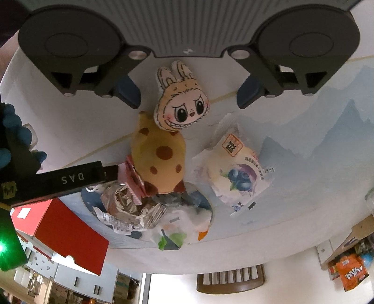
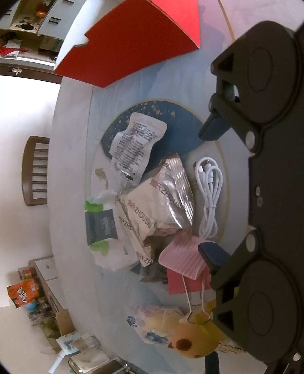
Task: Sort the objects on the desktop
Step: 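Grasp the cream plush doll with the left tool while the right tool reaches the white cable, then close the right tool on the white USB cable while the left tool lifts the doll, then carry the doll in the left tool and cable in the right tool over the red box, then open the left tool to drop the doll while the right tool releases the cable into the box, then move both open tools back from the box toward the placemat items, then grasp the yellow spotted plush with the left tool while the right tool reaches the pink comb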
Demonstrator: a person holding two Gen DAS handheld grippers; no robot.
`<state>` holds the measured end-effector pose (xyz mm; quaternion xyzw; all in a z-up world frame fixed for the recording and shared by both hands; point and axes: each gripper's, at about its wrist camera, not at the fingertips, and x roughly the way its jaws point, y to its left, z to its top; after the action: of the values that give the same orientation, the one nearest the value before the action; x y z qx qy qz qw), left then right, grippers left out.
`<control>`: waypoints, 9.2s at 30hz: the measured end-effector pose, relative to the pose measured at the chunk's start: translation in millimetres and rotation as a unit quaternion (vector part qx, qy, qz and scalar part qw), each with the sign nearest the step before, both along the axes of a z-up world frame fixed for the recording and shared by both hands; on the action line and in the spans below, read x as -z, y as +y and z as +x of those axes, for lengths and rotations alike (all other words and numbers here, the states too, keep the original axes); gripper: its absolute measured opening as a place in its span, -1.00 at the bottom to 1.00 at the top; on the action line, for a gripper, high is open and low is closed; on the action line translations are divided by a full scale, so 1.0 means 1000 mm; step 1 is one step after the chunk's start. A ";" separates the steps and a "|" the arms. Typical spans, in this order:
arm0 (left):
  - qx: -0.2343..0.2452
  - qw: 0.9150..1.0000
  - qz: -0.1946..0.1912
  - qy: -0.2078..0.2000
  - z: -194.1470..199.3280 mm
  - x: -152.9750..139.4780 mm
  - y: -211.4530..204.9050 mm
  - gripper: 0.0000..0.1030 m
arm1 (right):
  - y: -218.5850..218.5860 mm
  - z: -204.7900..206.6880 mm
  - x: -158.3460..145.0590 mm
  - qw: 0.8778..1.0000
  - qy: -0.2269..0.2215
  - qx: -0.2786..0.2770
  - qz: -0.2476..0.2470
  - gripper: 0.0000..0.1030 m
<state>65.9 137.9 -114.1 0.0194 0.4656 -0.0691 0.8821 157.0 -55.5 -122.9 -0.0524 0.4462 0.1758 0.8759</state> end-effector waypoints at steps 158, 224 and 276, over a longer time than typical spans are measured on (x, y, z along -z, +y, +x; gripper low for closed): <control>0.253 0.952 0.115 0.127 0.302 -0.018 -0.397 -0.16 | -0.292 0.165 -0.017 0.995 0.052 -0.020 -0.087 0.48; 0.134 0.987 -0.071 -0.061 0.212 -0.112 -0.305 1.00 | -0.353 0.104 -0.106 0.992 -0.054 0.002 0.114 1.00; 0.028 0.993 -0.048 -0.106 0.053 -0.102 -0.073 0.99 | -0.135 -0.011 -0.114 0.993 -0.059 -0.059 0.087 1.00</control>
<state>118.6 65.1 -12.3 -0.0030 0.3647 -0.1139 0.9241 146.0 -190.3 -8.6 -0.0122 0.3730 0.2620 0.8900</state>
